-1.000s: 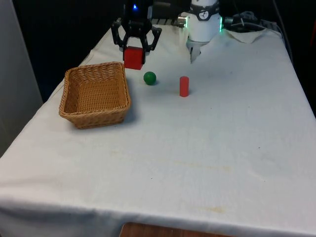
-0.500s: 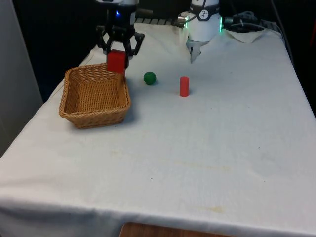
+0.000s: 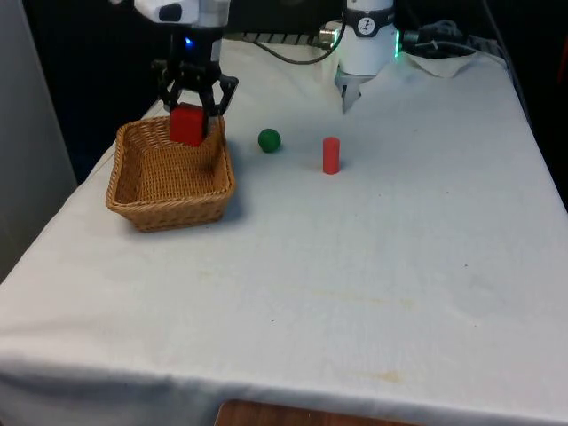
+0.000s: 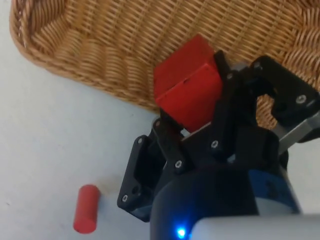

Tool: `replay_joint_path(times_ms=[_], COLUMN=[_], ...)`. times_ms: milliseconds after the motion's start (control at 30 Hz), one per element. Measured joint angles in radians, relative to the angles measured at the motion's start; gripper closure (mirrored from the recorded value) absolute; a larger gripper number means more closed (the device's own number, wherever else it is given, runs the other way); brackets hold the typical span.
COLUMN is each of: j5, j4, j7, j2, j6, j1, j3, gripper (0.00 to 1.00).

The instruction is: Pick up the object to the left of the cylinder and place it into the basket.

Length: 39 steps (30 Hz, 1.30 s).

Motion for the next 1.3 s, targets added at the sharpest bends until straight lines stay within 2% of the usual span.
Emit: replay_joint_path(times_ms=[300,400,467,500,700,900,1300], j5=[0.077,0.102,0.102,0.124,0.221,0.277,0.281], j4=[0.033,0.057,0.057,0.075,0.152,0.174,0.174], j7=[-0.028,-0.035,-0.035,-0.050,-0.114,-0.144,-0.145], j2=[0.070,0.110,0.110,0.136,0.232,0.277,0.280], j6=[0.000,0.000,0.000,-0.003,-0.037,-0.040,-0.040], j1=[0.001,-0.004,-0.004,-0.011,-0.034,-0.037,-0.035], j3=[0.011,0.011,0.011,0.011,0.004,0.004,0.004], gripper=[1.00,1.00,1.00,1.00,1.00,1.00,1.00])
